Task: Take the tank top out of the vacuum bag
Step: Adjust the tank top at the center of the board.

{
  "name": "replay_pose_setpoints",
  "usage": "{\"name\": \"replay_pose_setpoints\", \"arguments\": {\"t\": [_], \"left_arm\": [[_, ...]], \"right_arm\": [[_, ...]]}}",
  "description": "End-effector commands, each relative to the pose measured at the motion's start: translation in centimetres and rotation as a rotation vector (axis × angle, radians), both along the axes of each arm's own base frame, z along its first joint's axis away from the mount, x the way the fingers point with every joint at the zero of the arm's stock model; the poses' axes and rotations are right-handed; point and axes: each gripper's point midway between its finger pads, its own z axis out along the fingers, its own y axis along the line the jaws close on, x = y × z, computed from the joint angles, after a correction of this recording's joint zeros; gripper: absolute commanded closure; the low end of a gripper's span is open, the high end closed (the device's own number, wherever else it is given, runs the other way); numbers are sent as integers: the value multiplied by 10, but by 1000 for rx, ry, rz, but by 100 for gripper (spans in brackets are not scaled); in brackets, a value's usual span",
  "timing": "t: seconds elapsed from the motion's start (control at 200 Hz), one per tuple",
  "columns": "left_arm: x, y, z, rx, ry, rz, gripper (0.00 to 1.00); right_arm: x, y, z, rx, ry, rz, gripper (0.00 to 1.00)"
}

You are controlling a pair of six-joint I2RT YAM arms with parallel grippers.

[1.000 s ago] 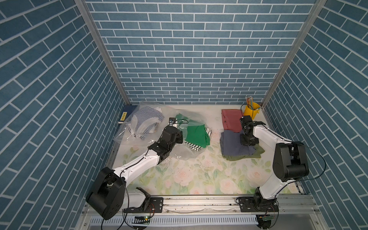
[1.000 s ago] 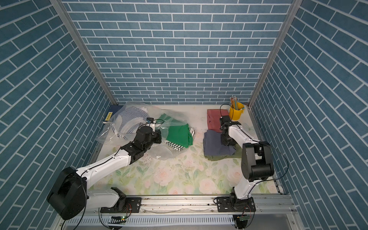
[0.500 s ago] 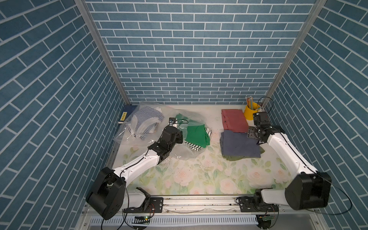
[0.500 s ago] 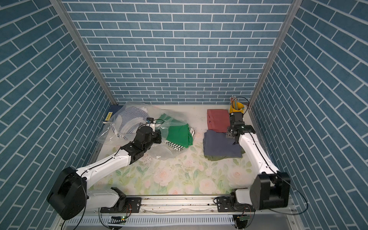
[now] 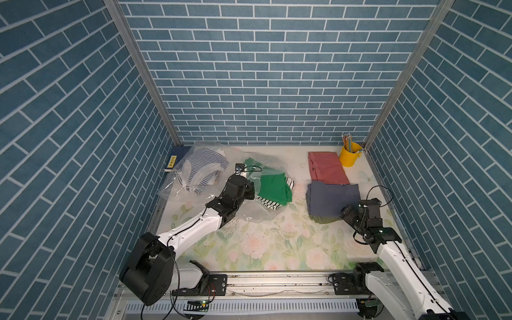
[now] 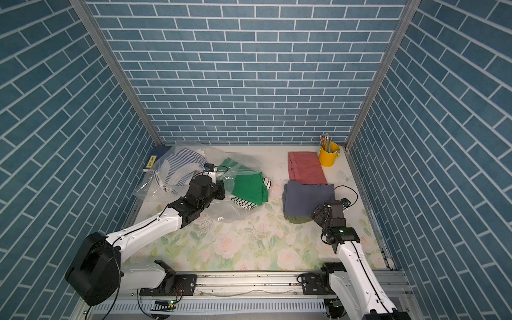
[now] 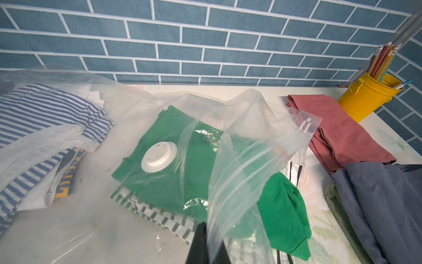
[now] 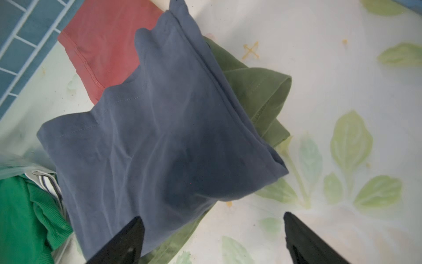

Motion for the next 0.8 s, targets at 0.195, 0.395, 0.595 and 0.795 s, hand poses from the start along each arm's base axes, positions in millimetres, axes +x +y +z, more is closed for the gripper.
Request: {"name": "replay_pose_setpoints", "arguments": {"t": [0.195,0.395,0.595,0.795], "left_arm": [[4,3,14,-32,-37,12,100],[4,2,15,-35,-39,11,100],[4,3,14,-33,-38,12,100],[5,3,15,-28,-39,11,100]], "right_arm": [[32,-8,15,107,-163,-68,50],[41,-23,24,49,-188,-58,100],[40,-27,11,45,-162,-55,100],[51,-37,23,4,-215,-19,100]]}}
